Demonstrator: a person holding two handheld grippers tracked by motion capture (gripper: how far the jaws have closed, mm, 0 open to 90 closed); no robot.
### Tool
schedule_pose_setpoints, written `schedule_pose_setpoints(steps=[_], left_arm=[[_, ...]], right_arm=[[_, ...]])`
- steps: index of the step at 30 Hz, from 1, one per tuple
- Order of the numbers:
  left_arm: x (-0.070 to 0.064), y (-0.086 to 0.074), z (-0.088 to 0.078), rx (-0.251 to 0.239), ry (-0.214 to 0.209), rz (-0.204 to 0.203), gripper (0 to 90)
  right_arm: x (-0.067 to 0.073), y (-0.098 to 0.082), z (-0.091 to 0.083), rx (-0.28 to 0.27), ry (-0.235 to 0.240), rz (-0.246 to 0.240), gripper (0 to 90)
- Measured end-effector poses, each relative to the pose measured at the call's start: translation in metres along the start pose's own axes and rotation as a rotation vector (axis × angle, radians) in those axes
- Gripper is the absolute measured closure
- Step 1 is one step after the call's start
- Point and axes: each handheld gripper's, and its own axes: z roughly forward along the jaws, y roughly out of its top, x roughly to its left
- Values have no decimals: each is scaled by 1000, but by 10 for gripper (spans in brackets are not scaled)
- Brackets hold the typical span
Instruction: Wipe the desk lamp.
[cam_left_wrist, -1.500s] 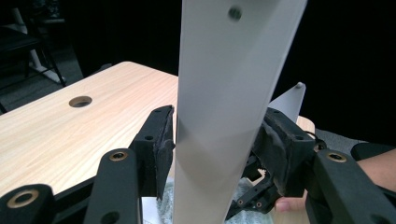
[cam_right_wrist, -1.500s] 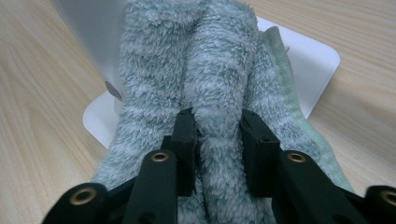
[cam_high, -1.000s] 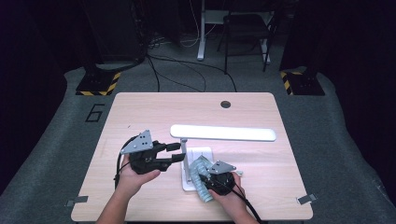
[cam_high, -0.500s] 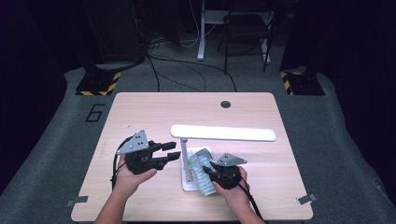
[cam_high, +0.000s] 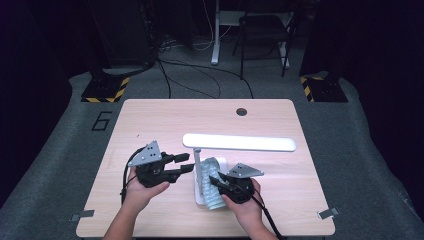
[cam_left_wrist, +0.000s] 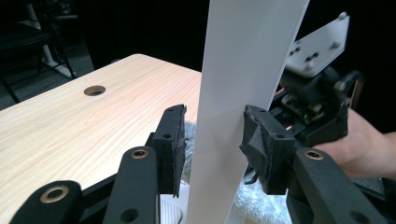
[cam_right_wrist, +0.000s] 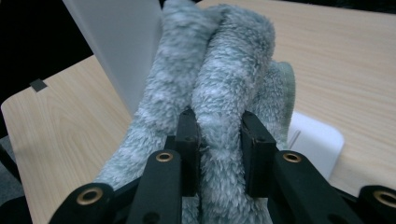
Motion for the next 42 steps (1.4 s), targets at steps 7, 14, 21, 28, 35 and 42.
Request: schedule_pose_setpoints(steps=[7, 14, 21, 28, 35, 42], left_arm=[[1, -3, 1, 7, -1, 3, 600], [1, -7, 4, 12, 4, -4, 599], [1, -8, 4, 18, 7, 4, 598], [2, -8, 4, 18, 7, 4, 598], [1, -8, 4, 17, 8, -1, 599], [1, -8, 4, 21, 6, 2, 600]], right_arm=[[6, -7, 16, 40, -5, -3, 717], [6, -26, 36, 149, -70, -53, 719], [5, -35, 43, 182, -103, -99, 721], [7, -12, 25, 101, -46, -41, 723], [15, 27, -5, -21, -12, -50, 719], [24, 45, -23, -114, -25, -42, 712]])
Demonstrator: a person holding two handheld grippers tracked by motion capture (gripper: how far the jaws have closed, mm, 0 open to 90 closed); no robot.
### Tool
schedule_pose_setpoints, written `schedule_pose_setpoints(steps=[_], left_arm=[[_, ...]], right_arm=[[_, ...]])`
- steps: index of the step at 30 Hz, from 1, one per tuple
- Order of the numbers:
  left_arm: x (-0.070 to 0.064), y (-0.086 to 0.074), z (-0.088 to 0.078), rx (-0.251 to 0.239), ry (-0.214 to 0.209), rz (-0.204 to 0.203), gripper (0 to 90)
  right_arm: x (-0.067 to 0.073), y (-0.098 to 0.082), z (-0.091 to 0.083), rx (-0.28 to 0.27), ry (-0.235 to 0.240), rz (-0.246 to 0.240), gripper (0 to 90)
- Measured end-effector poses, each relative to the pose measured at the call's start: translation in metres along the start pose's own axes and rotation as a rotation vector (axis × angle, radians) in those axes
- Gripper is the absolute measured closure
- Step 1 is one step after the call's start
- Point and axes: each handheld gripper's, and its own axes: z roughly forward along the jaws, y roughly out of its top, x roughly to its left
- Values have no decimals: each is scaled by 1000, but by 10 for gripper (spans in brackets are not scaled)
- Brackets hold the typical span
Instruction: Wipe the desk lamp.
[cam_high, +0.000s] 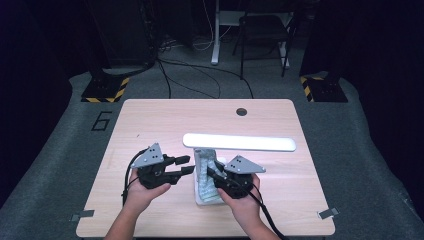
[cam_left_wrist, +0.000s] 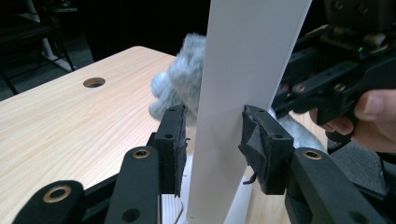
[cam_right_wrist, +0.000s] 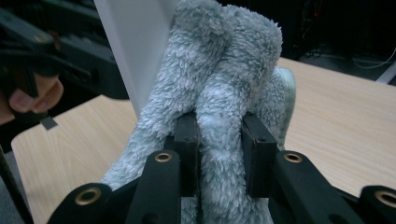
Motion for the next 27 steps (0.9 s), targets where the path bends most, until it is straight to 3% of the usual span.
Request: schedule_pose_setpoints(steps=[3, 4, 19, 27], left_arm=[[0, 0, 0, 3, 0, 0, 600], [0, 0, 0, 3, 0, 0, 600], [-1, 1, 1, 3, -6, -4, 599], [-1, 2, 2, 11, -11, 2, 596]], right_arm=[[2, 4, -3, -25, -2, 6, 711], [1, 6, -3, -50, -8, -11, 711], [6, 23, -16, -116, -13, -25, 707], [8, 36, -24, -191, -23, -56, 707]])
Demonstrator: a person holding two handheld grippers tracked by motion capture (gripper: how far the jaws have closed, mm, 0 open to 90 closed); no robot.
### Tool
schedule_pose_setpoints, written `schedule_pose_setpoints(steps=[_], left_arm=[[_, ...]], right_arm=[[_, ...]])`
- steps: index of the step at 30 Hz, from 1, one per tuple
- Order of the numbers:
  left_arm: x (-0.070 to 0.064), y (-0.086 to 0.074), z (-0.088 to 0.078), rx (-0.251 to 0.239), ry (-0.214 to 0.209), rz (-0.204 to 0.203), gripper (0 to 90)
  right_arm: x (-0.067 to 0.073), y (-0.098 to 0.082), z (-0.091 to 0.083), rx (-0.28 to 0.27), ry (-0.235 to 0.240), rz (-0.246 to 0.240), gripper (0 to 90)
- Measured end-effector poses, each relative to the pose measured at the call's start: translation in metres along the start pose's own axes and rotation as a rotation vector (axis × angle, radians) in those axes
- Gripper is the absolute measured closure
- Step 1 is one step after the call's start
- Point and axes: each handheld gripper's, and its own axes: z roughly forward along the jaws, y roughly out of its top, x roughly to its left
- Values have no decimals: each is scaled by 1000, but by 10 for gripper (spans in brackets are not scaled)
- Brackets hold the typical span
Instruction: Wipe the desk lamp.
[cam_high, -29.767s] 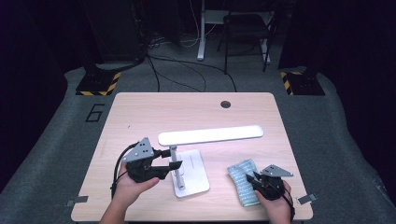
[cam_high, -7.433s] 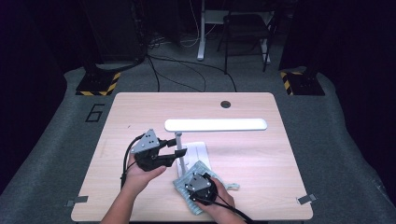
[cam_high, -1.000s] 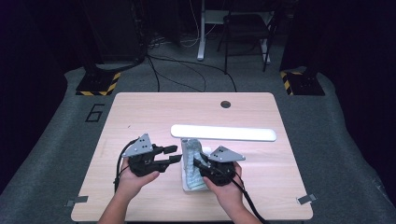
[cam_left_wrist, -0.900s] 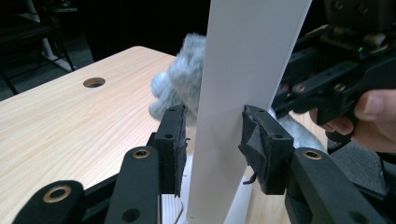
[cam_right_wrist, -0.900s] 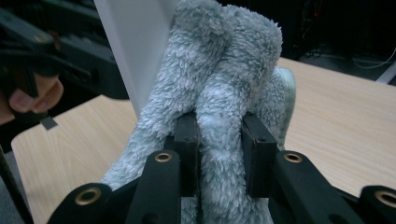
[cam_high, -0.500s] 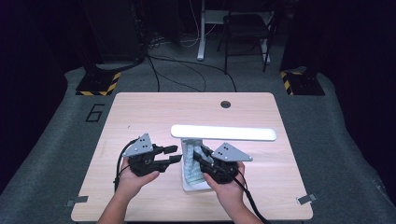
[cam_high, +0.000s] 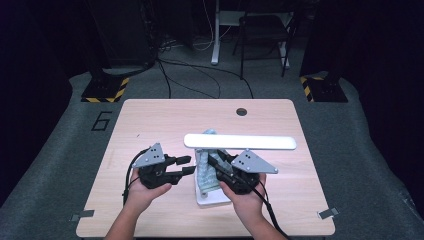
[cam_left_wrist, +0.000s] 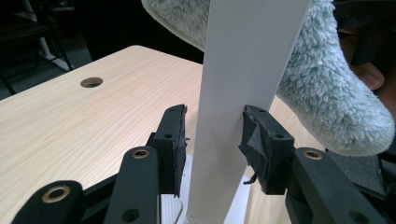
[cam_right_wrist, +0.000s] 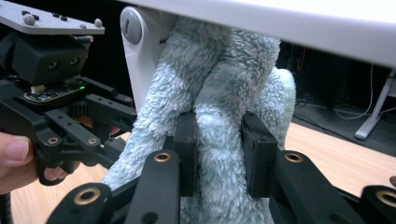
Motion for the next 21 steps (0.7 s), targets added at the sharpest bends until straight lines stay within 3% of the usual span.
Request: schedule_pose_setpoints(steps=[10, 18, 19, 21], left_arm=[[0, 0, 1, 1, 2, -6, 597], [0, 0, 0, 1, 5, -7, 598], [-1, -1, 1, -2, 8, -7, 597], [-1, -1, 1, -3, 8, -8, 598]], right_arm=[[1, -11, 2, -54, 4, 7, 707], [-1, -49, 11, -64, 10, 27, 709], [-1, -54, 11, -51, 10, 49, 709], [-3, -64, 14, -46, 7, 35, 709]])
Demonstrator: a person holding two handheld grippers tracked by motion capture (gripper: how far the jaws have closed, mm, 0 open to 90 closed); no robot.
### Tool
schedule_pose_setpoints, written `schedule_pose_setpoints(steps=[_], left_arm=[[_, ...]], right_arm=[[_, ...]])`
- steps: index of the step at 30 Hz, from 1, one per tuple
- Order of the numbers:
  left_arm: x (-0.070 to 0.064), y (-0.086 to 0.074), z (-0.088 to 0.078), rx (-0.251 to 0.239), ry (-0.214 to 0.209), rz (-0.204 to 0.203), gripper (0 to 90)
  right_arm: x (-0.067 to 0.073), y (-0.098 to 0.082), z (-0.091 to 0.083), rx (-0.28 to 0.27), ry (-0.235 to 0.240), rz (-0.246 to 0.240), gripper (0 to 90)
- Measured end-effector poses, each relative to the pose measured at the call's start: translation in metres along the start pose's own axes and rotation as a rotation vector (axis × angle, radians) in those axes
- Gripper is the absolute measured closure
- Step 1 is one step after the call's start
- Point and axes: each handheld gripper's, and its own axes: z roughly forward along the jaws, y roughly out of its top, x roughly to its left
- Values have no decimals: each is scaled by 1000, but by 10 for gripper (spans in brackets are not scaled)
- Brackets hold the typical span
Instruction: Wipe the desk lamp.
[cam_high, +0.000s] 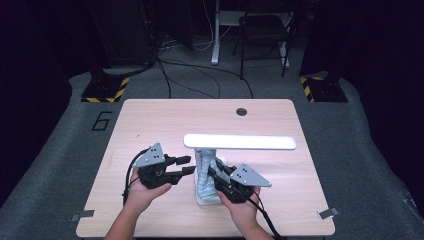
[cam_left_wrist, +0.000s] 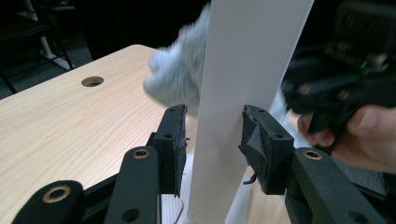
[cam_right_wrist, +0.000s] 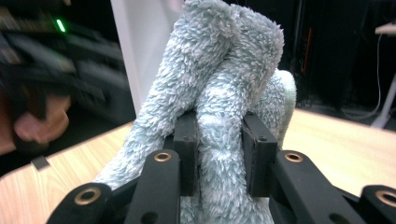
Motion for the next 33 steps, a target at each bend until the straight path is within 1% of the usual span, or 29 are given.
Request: schedule_pose_setpoints(steps=[2, 3, 4, 6, 8, 9, 10, 13, 15, 17, 20, 21, 24, 26, 28, 29, 30, 31, 33], left_arm=[[0, 0, 0, 0, 0, 0, 598], [0, 0, 0, 0, 0, 0, 598], [0, 0, 0, 0, 1, -2, 598], [0, 0, 1, -2, 1, 1, 598], [0, 0, 1, 1, 2, 11, 598], [0, 0, 1, 3, 0, 13, 598], [0, 0, 1, 4, -1, 13, 599], [0, 0, 1, 4, 0, 14, 599], [0, 0, 1, 4, 0, 13, 598], [-1, 0, 1, 3, -1, 12, 598], [0, 0, 1, 2, 1, 12, 598], [-1, 0, 1, 5, -5, 6, 598], [-1, 0, 2, 7, -8, 6, 597], [-1, 0, 2, 8, -7, 6, 597], [-1, 0, 2, 7, -5, 6, 597], [-1, 0, 2, 7, -6, 6, 597], [-1, 0, 2, 6, -6, 6, 597], [0, 0, 1, 8, -9, 6, 597], [0, 0, 1, 7, -7, 6, 597]], right_arm=[[0, -10, 2, 34, 1, 21, 709], [-1, -15, 3, 45, 1, 8, 710], [0, -21, 4, 69, -8, 29, 711], [-2, -34, 7, 102, -12, 31, 713], [-3, -48, 10, 150, -23, 37, 713], [-4, -56, 11, 193, -23, 42, 714], [-4, -64, 12, 222, -30, 47, 715], [-6, -83, 19, 334, -35, 44, 717], [-7, -91, 21, 370, -41, 31, 718], [-9, -92, 21, 376, -39, 21, 718], [-10, -91, 20, 374, -34, 26, 719], [-10, -91, 20, 372, -31, 35, 720], [-11, -85, 19, 341, -17, 63, 721], [-10, -77, 17, 314, -12, 85, 721], [-9, -64, 13, 277, -7, 87, 722], [-9, -59, 13, 249, -7, 79, 722], [-8, -52, 11, 238, -3, 83, 722], [-7, -44, 9, 216, 0, 85, 722], [-5, -28, 7, 180, 5, 75, 722]])
